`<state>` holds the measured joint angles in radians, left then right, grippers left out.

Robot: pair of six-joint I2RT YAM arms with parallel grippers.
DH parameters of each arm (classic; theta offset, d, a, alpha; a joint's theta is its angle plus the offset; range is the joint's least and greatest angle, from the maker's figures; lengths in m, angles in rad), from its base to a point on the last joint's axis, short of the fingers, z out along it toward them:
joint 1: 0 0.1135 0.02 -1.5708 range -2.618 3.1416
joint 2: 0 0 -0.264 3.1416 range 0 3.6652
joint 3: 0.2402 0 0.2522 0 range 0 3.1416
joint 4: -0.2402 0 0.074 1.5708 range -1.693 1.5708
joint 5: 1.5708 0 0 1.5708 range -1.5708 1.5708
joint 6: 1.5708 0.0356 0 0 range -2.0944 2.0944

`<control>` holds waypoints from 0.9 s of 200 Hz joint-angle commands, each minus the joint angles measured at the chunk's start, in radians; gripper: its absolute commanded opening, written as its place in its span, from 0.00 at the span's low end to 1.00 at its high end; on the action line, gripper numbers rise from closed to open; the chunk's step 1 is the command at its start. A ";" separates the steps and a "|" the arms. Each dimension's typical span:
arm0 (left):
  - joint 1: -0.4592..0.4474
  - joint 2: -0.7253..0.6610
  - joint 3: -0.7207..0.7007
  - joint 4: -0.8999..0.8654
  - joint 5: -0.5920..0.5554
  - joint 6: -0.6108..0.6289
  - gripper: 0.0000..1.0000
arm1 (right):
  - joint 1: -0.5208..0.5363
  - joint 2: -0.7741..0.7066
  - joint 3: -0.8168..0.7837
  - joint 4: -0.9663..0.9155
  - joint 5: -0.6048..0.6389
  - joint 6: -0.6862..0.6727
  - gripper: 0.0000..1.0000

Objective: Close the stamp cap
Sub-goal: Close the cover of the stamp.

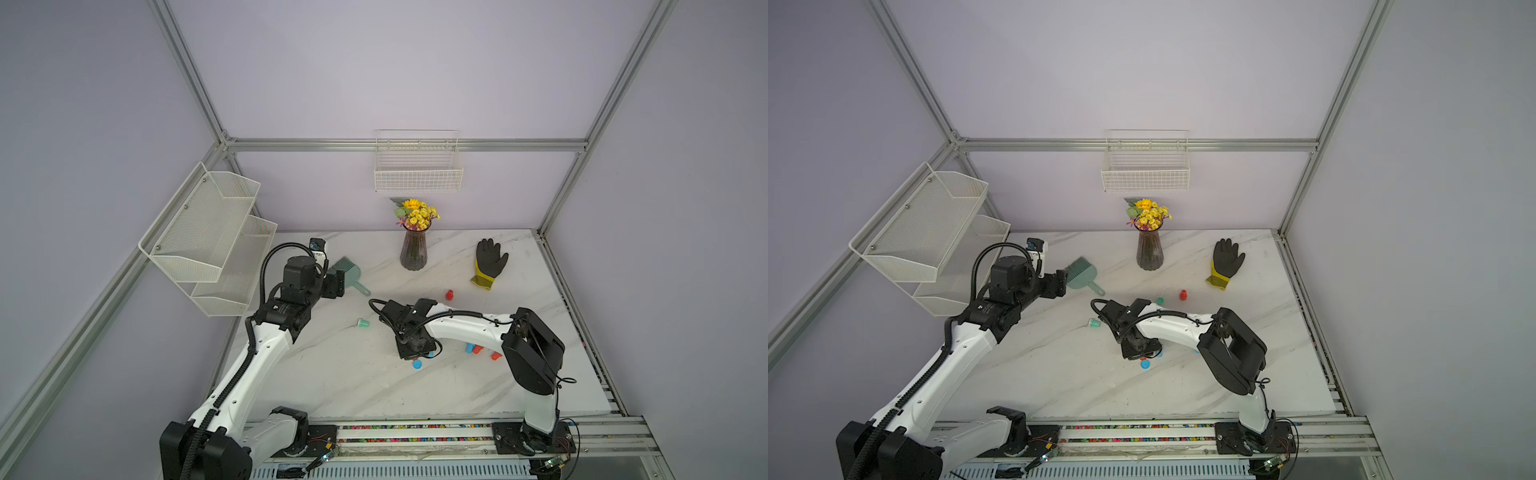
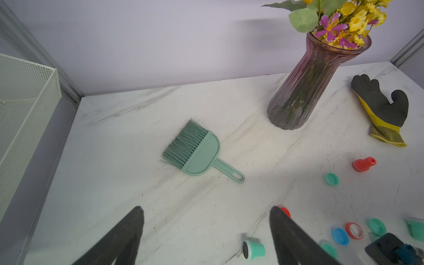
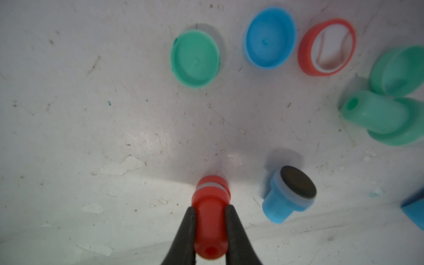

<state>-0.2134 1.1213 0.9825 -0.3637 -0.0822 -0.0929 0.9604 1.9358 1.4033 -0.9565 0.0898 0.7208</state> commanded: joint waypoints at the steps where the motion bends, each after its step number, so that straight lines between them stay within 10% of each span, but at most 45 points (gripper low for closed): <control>1: 0.005 -0.002 0.012 0.022 -0.001 -0.010 0.85 | 0.006 0.005 -0.007 0.005 0.020 0.015 0.01; 180: 0.005 0.008 0.013 0.017 0.002 -0.010 0.85 | 0.006 -0.031 -0.030 -0.004 0.042 0.020 0.02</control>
<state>-0.2134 1.1316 0.9825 -0.3641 -0.0814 -0.0937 0.9604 1.9327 1.3952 -0.9562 0.1024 0.7208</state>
